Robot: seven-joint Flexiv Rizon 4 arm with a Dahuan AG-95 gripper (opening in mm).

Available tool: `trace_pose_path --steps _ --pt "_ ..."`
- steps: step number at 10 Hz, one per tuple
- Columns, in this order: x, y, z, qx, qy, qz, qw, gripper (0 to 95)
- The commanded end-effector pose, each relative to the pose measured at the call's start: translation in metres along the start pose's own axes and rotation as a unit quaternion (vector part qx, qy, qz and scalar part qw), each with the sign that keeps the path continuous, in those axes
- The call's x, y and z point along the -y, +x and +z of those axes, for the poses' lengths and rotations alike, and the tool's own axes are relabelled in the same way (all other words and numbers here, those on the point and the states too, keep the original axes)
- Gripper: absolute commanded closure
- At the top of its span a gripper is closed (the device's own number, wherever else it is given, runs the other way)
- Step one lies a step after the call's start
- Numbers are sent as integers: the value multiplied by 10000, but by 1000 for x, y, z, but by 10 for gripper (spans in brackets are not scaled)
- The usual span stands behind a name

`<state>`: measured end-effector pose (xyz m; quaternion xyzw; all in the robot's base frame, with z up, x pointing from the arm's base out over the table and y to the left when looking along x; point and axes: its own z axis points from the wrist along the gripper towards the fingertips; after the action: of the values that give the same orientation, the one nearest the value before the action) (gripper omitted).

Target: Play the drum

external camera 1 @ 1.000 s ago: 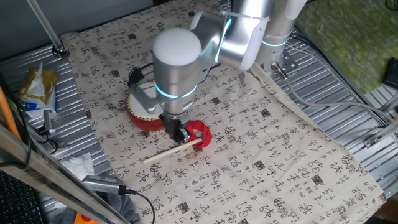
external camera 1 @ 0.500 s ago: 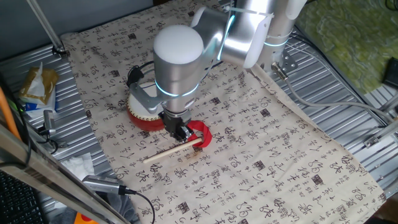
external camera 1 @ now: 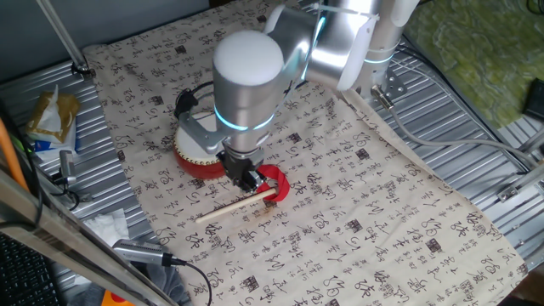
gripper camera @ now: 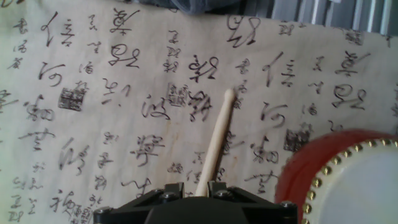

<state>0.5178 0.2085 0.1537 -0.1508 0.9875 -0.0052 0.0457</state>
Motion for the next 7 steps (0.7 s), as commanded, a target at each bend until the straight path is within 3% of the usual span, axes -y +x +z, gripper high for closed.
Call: trace_pose_path --steps 1,7 --pt "-1 -2 0 -72 78 88 9999 950" --pt "-4 0 -16 -109 59 162 9998 950"
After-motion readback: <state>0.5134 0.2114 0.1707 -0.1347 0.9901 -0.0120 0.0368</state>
